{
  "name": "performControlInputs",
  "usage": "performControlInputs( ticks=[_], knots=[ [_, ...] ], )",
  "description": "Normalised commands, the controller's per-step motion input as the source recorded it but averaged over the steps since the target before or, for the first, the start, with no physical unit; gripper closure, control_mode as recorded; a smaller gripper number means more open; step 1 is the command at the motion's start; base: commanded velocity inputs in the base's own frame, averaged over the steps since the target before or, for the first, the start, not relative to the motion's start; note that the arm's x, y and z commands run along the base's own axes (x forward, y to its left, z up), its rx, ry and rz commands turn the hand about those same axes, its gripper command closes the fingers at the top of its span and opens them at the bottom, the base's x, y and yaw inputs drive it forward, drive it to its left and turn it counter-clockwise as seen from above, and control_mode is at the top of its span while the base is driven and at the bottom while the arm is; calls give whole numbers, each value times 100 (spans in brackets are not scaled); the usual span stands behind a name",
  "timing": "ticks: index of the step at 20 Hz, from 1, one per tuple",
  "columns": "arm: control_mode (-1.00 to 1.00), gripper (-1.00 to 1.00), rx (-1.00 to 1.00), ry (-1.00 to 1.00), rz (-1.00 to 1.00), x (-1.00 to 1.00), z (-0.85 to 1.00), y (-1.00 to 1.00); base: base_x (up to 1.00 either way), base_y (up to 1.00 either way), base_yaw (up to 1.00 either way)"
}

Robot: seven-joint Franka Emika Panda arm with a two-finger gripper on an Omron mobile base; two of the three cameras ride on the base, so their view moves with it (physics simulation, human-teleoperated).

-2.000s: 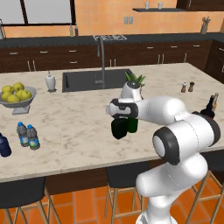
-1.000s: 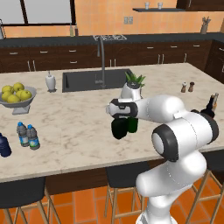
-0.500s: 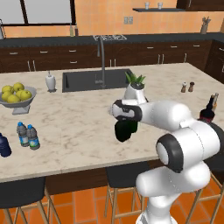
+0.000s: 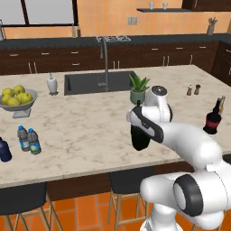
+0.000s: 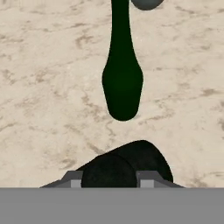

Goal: Move the plastic bottles in the middle to the plastics group, and the glass bottles in the middle to the glass group.

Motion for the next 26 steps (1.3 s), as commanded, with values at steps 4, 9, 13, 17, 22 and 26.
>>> performControlInputs(
  ticks=[4, 9, 13, 17, 22, 26],
  knots=[
    [-100, 100, 0, 0, -14, -26, 32, -75, 0, 0, 0],
    [-100, 100, 0, 0, -13, -3, 39, -92, 0, 0, 0],
    [-100, 100, 0, 0, -10, 0, 21, -96, 0, 0, 0],
    [-100, 100, 0, 0, -8, 1, 22, -84, 0, 0, 0],
    [-100, 100, 0, -1, -3, 18, 1, -76, 0, 0, 0],
    [-100, 100, 0, -2, 0, 33, 0, -67, 0, 0, 0]
  ],
)
